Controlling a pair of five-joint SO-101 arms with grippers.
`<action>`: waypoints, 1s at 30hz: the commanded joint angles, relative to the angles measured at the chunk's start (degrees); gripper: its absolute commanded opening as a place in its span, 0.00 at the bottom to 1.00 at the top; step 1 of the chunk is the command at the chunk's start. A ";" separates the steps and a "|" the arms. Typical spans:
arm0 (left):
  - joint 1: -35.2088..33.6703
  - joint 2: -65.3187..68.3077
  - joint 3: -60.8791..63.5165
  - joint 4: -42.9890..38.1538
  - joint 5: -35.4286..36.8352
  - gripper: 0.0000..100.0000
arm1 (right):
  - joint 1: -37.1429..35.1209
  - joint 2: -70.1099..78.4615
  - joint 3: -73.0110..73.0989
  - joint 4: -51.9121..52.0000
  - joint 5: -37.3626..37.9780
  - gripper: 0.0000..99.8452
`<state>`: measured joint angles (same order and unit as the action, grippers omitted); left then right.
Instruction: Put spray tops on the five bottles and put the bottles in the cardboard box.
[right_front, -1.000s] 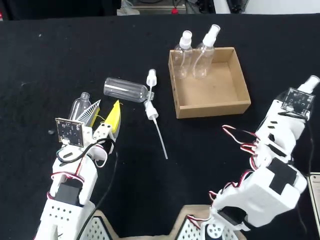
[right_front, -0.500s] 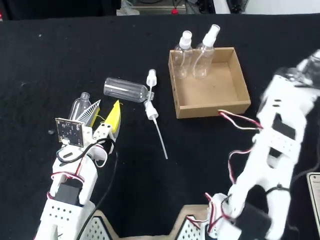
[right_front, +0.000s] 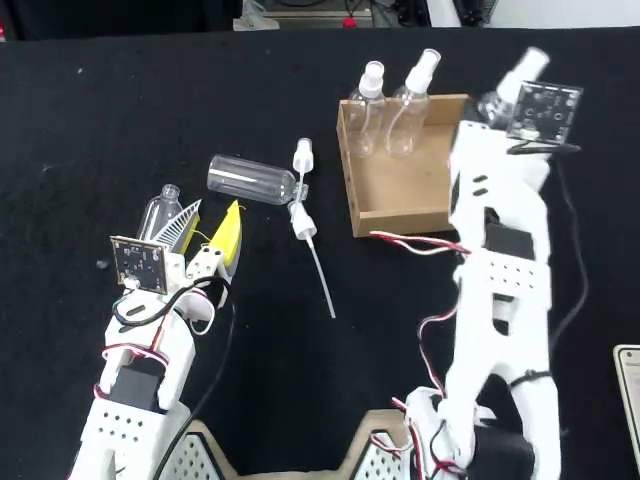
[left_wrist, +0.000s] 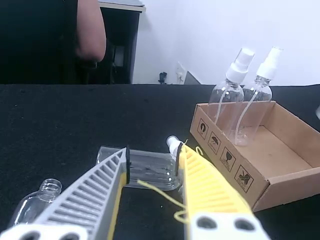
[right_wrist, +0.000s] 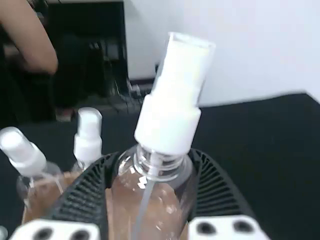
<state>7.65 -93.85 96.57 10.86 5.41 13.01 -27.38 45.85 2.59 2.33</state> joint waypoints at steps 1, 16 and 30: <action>0.84 -0.53 1.27 -0.88 -0.70 0.17 | -1.32 2.95 0.48 -12.48 -0.53 0.06; 0.84 -0.53 1.27 -0.88 -0.70 0.17 | -1.41 22.20 -5.14 -25.05 -0.53 0.06; 3.21 -0.53 1.27 -0.53 -5.89 0.17 | -1.41 37.58 -18.59 -25.14 -0.53 0.06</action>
<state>10.29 -93.85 96.57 10.86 0.22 12.48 9.71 32.04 -20.79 2.24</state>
